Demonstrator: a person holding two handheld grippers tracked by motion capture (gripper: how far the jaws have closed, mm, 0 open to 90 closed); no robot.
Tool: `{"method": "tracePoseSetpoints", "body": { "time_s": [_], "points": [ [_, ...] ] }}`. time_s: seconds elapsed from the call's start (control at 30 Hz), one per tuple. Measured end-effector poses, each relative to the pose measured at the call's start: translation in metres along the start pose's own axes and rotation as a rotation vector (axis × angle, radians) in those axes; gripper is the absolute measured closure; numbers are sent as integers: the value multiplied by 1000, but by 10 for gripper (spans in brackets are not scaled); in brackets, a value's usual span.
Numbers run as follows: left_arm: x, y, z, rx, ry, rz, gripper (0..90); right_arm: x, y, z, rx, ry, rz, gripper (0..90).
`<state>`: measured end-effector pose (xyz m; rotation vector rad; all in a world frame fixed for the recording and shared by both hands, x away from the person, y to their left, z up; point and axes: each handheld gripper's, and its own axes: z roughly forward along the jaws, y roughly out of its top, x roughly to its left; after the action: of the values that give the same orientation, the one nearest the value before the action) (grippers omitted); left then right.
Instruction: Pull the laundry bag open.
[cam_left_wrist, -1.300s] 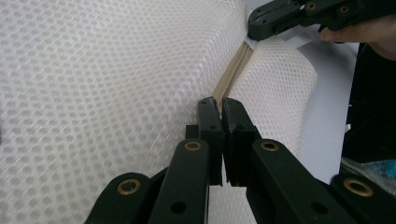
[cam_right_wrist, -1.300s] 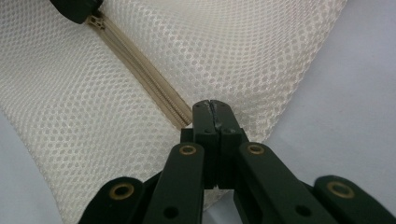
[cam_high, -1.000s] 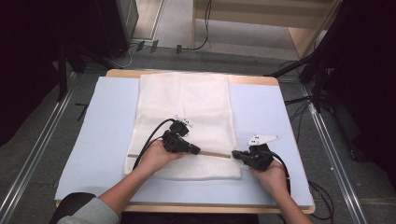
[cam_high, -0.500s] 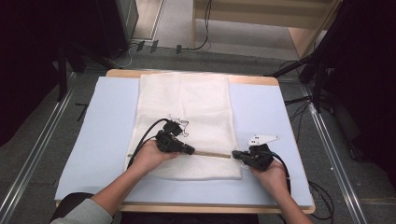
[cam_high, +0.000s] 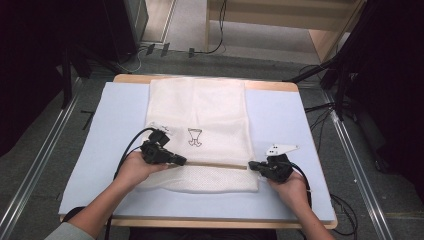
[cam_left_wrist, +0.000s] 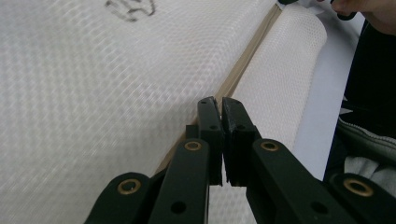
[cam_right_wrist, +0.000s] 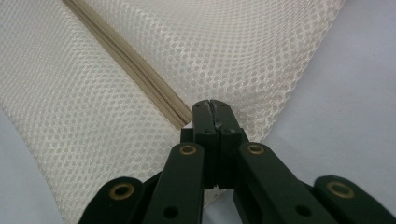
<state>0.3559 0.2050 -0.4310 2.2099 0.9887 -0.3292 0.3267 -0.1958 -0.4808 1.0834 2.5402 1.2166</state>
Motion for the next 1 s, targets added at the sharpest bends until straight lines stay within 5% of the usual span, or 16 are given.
{"method": "tracePoseSetpoints", "body": {
  "time_s": [0.27, 0.63, 1.0],
  "points": [
    [24, -31, -42, -40, 49, -71, 888, -1, 1, 0, 5, 9, -2, 900],
    [61, -83, -99, -140, 184, -214, 888, -5, 3, 1, 17, 38, 17, 900],
    [61, -88, -98, -152, 208, -179, 867, -9, 8, 1, 50, 63, 21, 900]
  ]
}}
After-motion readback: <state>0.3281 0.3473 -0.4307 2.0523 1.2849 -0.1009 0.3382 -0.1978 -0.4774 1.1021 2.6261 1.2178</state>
